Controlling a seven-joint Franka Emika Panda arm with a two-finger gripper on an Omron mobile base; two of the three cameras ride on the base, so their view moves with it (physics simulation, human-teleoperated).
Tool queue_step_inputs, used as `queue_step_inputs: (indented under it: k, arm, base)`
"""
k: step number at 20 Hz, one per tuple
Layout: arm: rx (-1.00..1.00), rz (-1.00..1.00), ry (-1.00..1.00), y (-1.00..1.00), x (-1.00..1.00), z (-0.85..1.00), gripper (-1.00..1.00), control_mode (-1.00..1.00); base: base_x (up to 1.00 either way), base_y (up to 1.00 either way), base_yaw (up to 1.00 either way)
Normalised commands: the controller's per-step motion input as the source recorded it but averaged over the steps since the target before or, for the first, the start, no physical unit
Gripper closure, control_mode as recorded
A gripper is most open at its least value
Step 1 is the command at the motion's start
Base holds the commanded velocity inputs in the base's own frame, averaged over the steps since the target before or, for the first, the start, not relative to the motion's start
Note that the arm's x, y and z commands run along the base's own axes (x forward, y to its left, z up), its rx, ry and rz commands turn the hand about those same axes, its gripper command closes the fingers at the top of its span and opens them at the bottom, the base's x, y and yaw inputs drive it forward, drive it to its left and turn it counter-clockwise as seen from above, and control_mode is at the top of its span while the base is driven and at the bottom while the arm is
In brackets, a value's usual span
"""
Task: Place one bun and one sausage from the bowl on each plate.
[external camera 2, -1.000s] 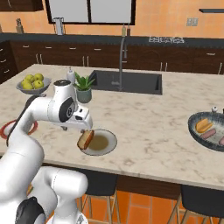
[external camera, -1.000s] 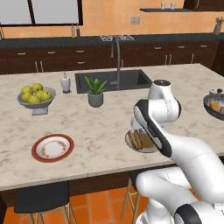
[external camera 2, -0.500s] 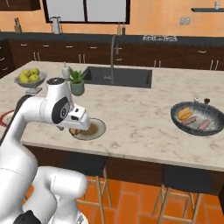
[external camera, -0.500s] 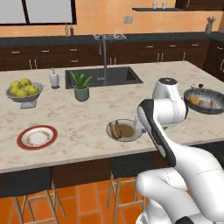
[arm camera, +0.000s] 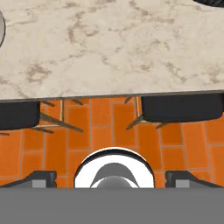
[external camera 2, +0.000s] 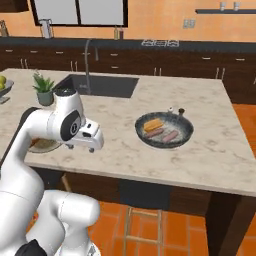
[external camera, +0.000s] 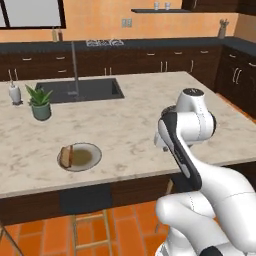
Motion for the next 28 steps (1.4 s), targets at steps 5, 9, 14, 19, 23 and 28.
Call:
queue_step_inputs:
  k: [5, 9, 14, 19, 23, 28]
  arm:
    - [0.0, 0.0, 0.0, 0.0, 0.0, 0.0, -1.0, 1.0]
    - [0.0, 0.0, 0.0, 0.0, 0.0, 0.0, -1.0, 1.0]
    - [0.0, 0.0, 0.0, 0.0, 0.0, 0.0, -1.0, 1.0]
    - [0.01, 0.0, 0.0, -0.11, 0.11, 0.0, -1.0, -1.0]
    - [0.01, -0.1, 0.0, -0.31, 0.94, 0.0, -1.0, -1.0]
    - [0.02, -0.11, 0.02, -0.3, 1.0, -0.05, -1.0, -1.0]
  base:
    - [0.35, -0.99, 0.0]
    - [0.5, -0.63, 0.0]
    - [0.47, -0.2, 0.0]
    - [0.42, -0.33, -0.01]
    - [0.0, 0.0, 0.0]
    - [0.0, 0.0, 0.0]
